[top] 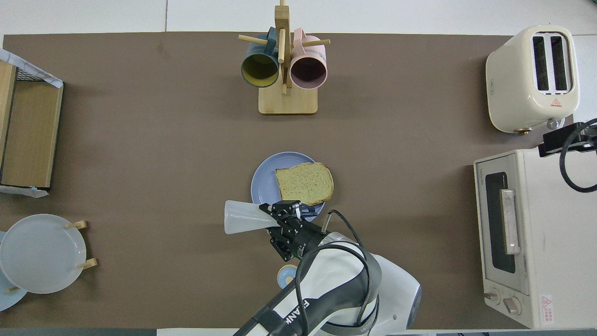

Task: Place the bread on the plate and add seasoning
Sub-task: 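Tilt and shake the bottle over the bread with the left gripper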

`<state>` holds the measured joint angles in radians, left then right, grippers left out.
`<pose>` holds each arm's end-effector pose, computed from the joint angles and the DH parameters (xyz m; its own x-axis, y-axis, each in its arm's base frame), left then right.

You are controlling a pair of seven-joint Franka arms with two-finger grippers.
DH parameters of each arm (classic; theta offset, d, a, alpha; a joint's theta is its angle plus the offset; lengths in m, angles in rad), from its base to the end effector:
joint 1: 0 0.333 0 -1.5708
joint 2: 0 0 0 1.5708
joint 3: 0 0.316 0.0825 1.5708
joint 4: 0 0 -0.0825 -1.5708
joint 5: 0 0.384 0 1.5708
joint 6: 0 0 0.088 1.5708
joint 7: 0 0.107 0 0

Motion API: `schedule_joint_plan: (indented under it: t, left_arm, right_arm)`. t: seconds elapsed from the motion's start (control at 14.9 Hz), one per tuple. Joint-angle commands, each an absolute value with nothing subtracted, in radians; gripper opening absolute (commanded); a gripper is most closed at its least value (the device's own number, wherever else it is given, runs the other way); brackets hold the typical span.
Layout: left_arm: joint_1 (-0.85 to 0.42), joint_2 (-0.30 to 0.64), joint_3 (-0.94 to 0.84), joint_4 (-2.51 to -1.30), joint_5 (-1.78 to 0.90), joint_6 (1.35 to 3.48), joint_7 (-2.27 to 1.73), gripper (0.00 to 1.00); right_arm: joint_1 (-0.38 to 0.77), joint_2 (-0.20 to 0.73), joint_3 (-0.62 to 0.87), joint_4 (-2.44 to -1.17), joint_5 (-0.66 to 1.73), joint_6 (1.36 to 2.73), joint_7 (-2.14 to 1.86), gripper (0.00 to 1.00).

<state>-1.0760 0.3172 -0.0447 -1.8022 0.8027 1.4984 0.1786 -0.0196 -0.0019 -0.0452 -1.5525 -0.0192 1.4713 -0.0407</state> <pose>0.3249 -0.4813 0.3679 0.2524 -0.7059 -0.6618 -0.8548 0.1578 -0.4944 0.5421 -0.0374 0.6258 0.9965 -0.0258 -0.0799 -0.0246 -0.9996 0.0159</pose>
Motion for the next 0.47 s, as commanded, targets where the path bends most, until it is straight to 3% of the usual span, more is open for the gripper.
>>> schedule_joint_plan:
  t: [0.0,0.4]
  left_arm:
    - [-1.023,0.316,-0.037,-1.818,0.788,1.480,0.173,0.00]
    - [-0.913,0.318,-0.035,-1.845,0.799,1.482,0.173,0.00]
  right_arm:
    - [-0.028,-0.026,-0.043,-1.583,-0.018,1.486,-0.052,1.00]
    - [-0.028,-0.026,-0.043,-1.583,-0.018,1.486,-0.052,1.00]
